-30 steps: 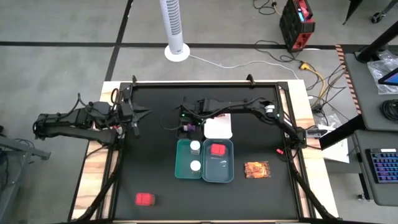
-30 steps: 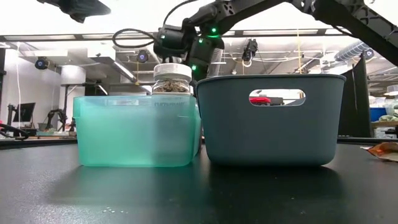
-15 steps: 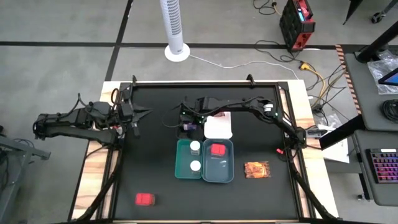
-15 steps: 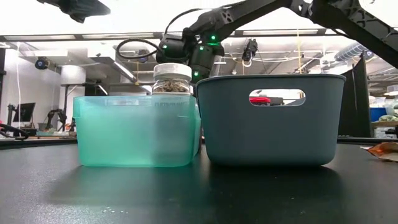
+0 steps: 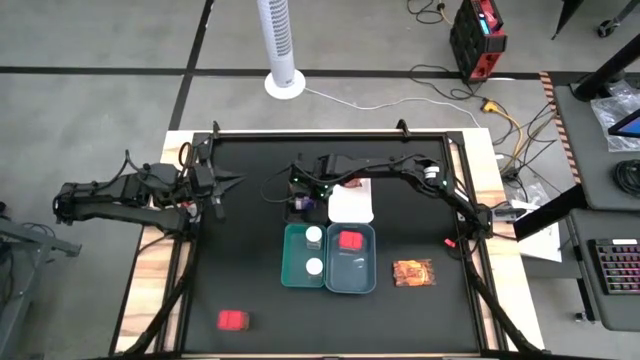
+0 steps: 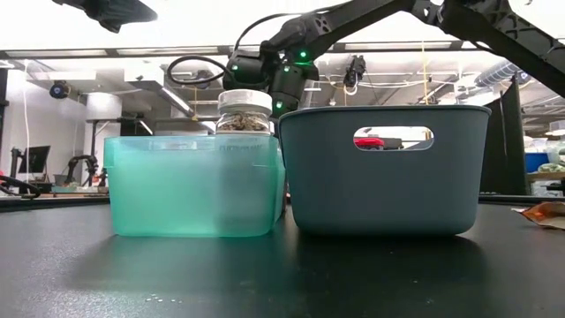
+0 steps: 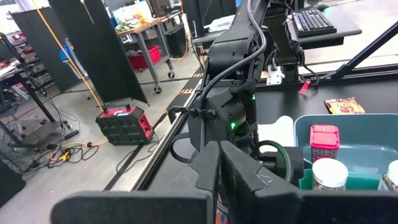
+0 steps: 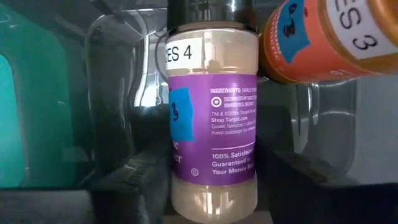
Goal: Sort spices by type
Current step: Put the black seasoning bottle into the black bin
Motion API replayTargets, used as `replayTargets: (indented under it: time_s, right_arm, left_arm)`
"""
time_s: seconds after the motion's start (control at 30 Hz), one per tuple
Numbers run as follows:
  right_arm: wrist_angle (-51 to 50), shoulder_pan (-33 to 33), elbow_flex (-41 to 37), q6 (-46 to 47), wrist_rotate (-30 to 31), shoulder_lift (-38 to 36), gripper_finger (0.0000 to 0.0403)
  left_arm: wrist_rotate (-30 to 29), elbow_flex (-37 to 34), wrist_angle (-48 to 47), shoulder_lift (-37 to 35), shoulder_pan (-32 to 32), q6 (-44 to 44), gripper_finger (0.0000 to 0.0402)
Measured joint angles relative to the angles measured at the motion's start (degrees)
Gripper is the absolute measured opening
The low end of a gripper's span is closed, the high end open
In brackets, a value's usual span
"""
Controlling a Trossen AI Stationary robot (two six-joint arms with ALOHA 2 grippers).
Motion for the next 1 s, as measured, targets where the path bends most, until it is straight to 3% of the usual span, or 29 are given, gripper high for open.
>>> replayTargets:
  time_s: [0.27, 0.8, 1.0]
  right_arm:
    - [0.0, -0.1, 0.0, 0.2, 0.0, 0.0, 0.0151]
    - [-8.1, -0.3, 7.9, 0.0, 0.0, -0.8, 0.015]
    - [-10.2, 0.2, 8.8, -0.1, -2.7, -3.4, 0.0141]
  left_arm:
    - [0.0, 0.0, 0.0, 0.0, 0.0, 0.0, 0.0]
    - [0.0, 0.0, -0.1, 0.1, 0.0, 0.0, 0.0]
    - [0.0, 0.0, -0.1, 0.1, 0.0, -0.2, 0.0]
